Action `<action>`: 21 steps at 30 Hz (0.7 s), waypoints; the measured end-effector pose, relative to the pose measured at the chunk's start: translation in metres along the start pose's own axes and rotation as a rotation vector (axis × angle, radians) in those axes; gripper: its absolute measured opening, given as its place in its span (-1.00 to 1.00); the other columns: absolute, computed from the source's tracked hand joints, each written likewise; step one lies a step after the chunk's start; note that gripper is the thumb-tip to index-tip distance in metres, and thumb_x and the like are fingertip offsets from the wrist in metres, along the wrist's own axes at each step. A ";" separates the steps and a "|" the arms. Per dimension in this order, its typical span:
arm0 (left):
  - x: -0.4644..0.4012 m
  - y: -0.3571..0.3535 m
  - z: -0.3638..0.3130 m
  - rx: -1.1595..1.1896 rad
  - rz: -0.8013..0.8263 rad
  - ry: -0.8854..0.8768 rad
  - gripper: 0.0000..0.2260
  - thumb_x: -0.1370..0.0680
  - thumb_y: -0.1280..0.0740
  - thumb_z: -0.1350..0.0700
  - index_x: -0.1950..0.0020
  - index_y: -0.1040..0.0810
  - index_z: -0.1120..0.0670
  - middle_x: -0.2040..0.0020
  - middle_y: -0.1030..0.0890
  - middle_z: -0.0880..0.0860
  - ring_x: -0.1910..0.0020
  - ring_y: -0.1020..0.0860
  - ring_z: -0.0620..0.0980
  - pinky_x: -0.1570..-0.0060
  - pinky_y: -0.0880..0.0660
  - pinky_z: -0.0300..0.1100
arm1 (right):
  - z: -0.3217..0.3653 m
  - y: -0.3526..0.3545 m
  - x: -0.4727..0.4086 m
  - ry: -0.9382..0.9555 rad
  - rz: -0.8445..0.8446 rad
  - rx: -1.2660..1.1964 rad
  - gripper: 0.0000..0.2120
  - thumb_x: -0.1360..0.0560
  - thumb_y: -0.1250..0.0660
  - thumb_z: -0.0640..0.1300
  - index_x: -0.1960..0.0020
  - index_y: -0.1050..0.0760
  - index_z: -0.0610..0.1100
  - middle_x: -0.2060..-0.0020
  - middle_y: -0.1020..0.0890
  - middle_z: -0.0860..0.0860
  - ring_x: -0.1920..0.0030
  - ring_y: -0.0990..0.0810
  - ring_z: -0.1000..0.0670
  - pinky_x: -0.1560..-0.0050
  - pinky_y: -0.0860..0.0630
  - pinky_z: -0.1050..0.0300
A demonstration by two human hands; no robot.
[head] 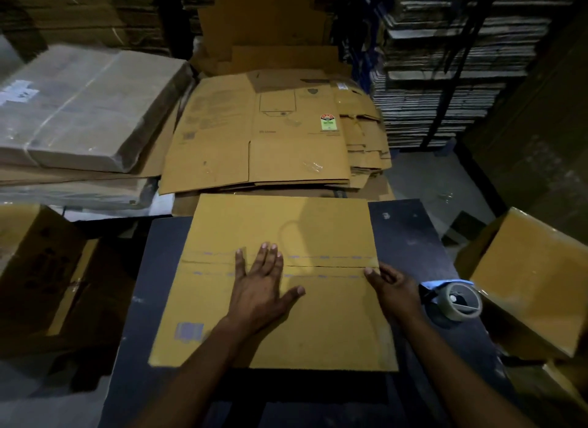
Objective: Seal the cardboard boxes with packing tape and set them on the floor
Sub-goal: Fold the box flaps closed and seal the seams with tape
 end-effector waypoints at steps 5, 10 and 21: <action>0.005 -0.013 -0.037 0.077 -0.047 0.003 -0.12 -0.60 0.02 -0.48 -0.54 -0.42 0.22 -0.59 -0.33 0.19 -0.61 -0.27 0.09 -0.58 -0.02 0.17 | 0.026 0.023 -0.023 0.060 0.005 0.032 -0.82 -0.50 -0.52 -0.21 -0.08 -0.69 -0.04 0.13 -0.76 0.06 0.07 -0.74 0.05 0.02 -0.67 0.06; 0.007 -0.022 -0.050 0.123 -0.048 0.018 -0.15 -0.60 0.02 -0.48 -0.34 -0.63 0.20 -0.40 -0.58 0.18 -0.42 -0.54 0.15 -0.45 -0.38 0.26 | 0.027 0.066 -0.049 0.151 0.050 0.320 -0.81 -0.61 -0.39 -0.01 -0.03 -0.71 -0.11 0.11 -0.75 0.06 0.06 -0.71 0.08 0.14 -0.53 0.24; 0.003 -0.010 -0.058 0.119 0.046 0.108 -0.17 -0.53 0.01 -0.50 -0.57 -0.37 0.04 -0.66 -0.23 0.07 -0.65 -0.13 0.16 -0.55 -0.21 0.06 | -0.044 0.173 -0.110 0.063 0.236 1.378 -0.62 -0.52 -0.26 -0.14 -0.30 -0.59 0.05 -0.21 -0.66 -0.11 -0.14 -0.64 -0.18 -0.02 -0.58 0.00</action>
Point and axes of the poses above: each hand's wrist, its own x-axis away from the middle knuckle, its own y-axis out of the back of the hand, z = x × y, the point moved 6 cm from there along -x, towards the middle knuckle
